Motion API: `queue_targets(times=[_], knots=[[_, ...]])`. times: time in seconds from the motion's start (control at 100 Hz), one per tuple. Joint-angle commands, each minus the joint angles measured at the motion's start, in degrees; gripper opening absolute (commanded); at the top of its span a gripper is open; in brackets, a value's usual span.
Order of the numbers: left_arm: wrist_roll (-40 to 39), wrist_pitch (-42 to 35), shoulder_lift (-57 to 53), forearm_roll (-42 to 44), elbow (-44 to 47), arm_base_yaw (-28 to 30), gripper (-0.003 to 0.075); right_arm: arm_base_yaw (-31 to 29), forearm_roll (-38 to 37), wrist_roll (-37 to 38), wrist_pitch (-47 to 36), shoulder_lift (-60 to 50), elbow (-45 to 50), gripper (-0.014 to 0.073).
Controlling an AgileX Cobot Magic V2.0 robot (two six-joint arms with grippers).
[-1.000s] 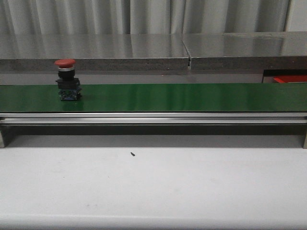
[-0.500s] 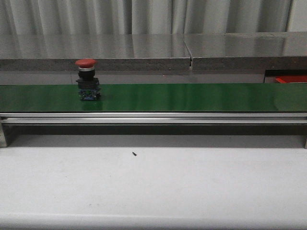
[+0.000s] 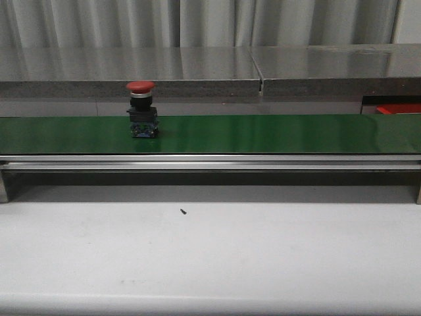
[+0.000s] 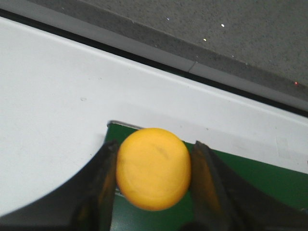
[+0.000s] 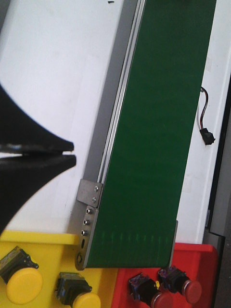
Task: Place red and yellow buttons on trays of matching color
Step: 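Set the yellow button on the belt start and open the left gripper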
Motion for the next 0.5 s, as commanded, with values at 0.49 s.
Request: queue_targets(times=[0.49], knots=[[2.9, -13.4, 4.5, -2.9, 5.6, -7.8, -0.0019, 0.1, 0.9, -0.5, -3.0, -0.4, -1.4, -0.0067]])
